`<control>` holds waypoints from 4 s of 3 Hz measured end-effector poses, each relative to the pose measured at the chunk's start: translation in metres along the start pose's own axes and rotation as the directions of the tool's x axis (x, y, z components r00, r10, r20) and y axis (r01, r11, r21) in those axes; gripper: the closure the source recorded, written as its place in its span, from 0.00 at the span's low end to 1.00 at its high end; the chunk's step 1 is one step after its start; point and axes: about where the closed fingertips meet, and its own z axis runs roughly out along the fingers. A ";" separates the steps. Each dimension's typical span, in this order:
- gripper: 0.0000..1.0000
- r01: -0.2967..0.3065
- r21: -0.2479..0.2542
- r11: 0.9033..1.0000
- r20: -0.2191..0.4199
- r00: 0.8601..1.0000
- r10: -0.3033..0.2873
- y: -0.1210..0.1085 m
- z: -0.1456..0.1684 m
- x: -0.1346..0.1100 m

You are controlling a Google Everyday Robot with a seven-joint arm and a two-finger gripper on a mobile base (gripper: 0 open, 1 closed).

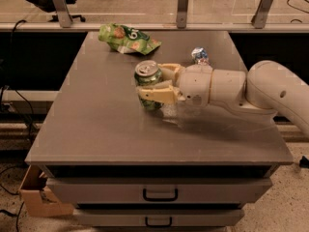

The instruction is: Place green can upright

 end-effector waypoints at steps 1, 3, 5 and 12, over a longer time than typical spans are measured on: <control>1.00 -0.022 0.016 1.000 0.024 0.999 0.021 0.000 0.001 0.013; 0.82 -0.046 0.022 0.999 0.063 0.997 0.045 0.000 0.003 0.020; 0.36 -0.044 0.014 0.999 0.064 0.997 0.043 0.003 0.006 0.018; 0.00 0.037 -0.007 0.999 -0.313 0.949 -0.037 -0.019 -0.092 0.013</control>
Offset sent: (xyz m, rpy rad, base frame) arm 0.0074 -0.0120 -0.0308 0.1373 0.0339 -0.0397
